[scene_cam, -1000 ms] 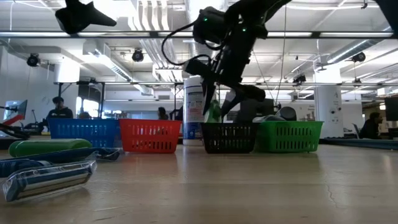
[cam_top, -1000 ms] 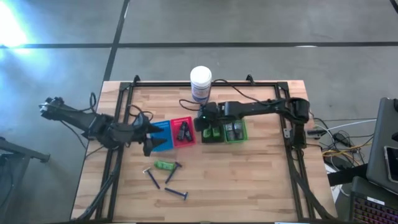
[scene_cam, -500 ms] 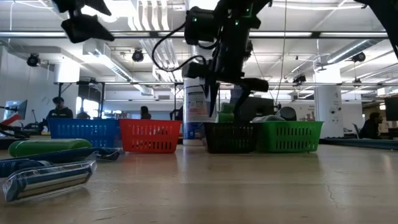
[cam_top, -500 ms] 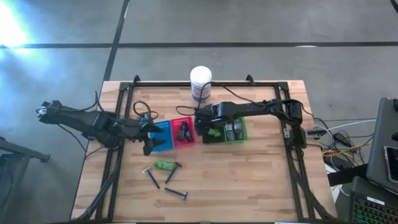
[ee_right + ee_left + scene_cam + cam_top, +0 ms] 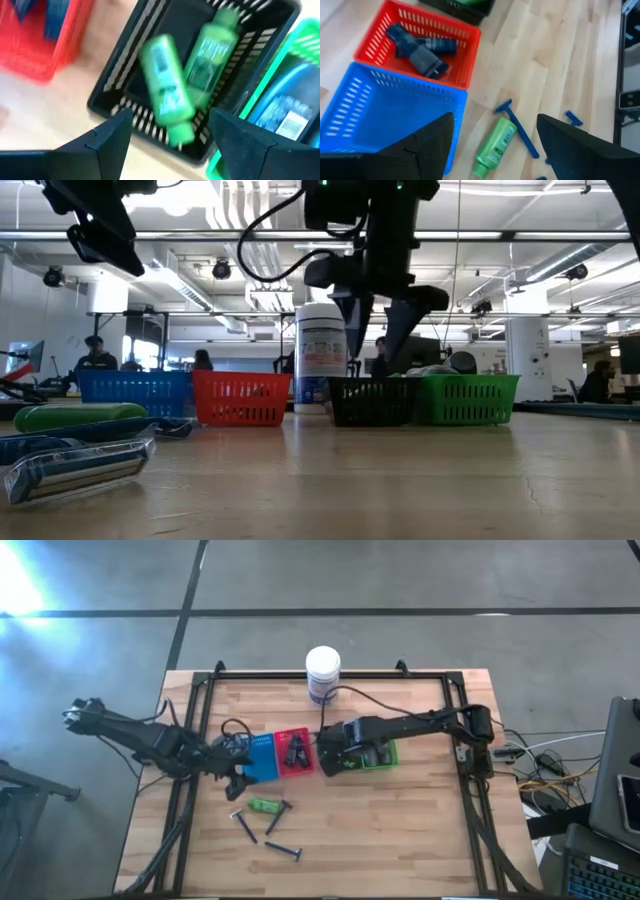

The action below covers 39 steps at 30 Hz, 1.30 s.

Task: Pick & Place Travel size toiletries
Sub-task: Put the green shampoo into the black basket

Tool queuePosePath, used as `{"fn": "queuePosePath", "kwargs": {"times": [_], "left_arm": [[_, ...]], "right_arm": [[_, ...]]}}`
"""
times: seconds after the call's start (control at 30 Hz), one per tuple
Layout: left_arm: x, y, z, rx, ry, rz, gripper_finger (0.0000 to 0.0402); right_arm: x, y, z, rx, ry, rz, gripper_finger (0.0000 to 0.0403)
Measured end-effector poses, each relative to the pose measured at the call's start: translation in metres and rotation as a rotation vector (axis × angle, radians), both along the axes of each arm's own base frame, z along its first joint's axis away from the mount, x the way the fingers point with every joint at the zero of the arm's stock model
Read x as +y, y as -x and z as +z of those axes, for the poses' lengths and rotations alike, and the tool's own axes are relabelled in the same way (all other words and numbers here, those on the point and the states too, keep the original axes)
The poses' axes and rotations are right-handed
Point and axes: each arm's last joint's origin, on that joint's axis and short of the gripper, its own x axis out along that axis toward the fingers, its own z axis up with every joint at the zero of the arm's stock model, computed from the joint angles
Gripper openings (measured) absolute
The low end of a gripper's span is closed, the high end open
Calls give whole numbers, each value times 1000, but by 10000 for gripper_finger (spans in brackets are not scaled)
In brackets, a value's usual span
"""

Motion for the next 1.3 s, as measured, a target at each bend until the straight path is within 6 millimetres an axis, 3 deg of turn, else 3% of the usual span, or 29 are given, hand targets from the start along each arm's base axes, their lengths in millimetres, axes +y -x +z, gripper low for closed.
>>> {"fn": "queuePosePath", "kwargs": {"times": [0.23,0.37,0.5,0.73,1.0,1.3], "left_arm": [[-12,-8,-9,64,11,-54,289],[-31,-14,-22,144,-57,-262,289],[-52,-20,-38,222,-192,-481,289],[-69,-35,-68,348,-299,-610,289],[-78,-52,-97,434,-334,-631,289],[-74,-68,-132,581,-350,-591,289]], "right_arm": [[8,-2,-10,33,10,52,219],[26,2,16,-52,80,115,206],[45,9,28,-77,128,171,204],[76,18,40,-121,206,218,249],[93,28,39,-76,219,204,314],[107,36,47,-105,209,195,345]]}}
